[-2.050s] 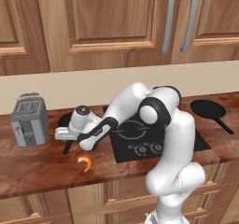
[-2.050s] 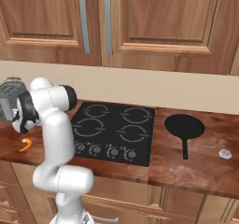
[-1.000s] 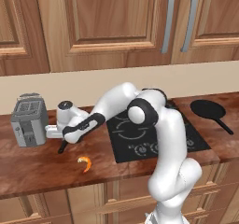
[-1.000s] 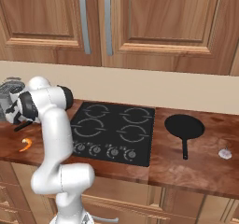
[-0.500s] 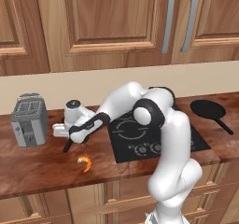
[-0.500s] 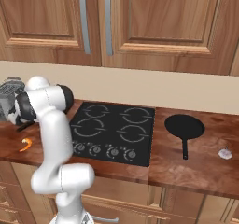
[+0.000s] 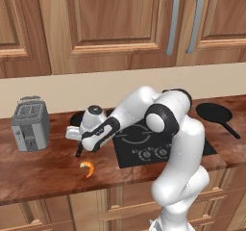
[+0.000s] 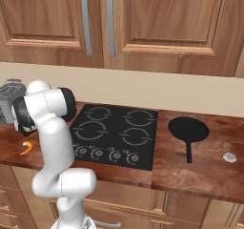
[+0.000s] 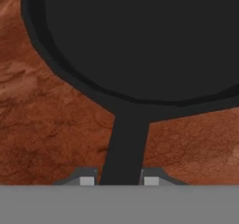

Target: Place both pans onto different burners. Then place the garlic and the shrimp on different pans.

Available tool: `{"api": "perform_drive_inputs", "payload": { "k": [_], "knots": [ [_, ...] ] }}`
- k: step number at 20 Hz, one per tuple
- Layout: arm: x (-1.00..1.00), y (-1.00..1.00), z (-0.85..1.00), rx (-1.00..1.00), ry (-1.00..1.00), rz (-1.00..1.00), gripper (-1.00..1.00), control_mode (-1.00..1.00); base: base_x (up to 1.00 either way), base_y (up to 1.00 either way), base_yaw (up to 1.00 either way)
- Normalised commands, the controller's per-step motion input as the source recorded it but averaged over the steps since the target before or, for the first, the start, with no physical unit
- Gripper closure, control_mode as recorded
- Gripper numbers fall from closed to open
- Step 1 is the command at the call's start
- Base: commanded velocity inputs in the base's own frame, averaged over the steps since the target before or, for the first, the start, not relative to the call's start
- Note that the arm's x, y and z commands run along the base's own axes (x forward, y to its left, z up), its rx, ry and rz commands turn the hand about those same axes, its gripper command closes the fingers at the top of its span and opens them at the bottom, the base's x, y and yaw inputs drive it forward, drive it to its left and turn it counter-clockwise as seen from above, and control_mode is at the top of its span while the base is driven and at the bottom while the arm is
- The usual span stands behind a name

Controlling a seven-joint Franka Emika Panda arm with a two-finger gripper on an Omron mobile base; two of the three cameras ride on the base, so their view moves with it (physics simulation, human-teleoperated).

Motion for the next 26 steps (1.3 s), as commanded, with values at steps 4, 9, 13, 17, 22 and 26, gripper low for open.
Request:
{"api": "perform_drive_inputs", "payload": {
  "k": [4,9,13,17,22,26],
  "knots": [
    [0.00,-0.03,0.16,0.00,-0.01,-0.02,1.00,-1.00,0.00,0.00,0.00],
    [0.00,0.02,0.40,0.00,-0.02,-0.02,1.00,-1.00,0.00,0.00,0.00],
    [-0.05,0.02,0.17,0.00,0.00,-0.06,1.00,-1.00,0.00,0.00,0.00],
    [-0.35,0.00,0.00,0.00,0.00,-0.15,1.00,-1.00,0.00,0.00,0.00],
    [-0.48,0.00,-0.03,0.00,0.00,-0.19,1.00,-1.00,0.00,0.00,0.00],
    [-0.46,0.00,-0.10,0.00,0.00,-0.17,1.00,-1.00,0.00,0.00,0.00]
  ]
}}
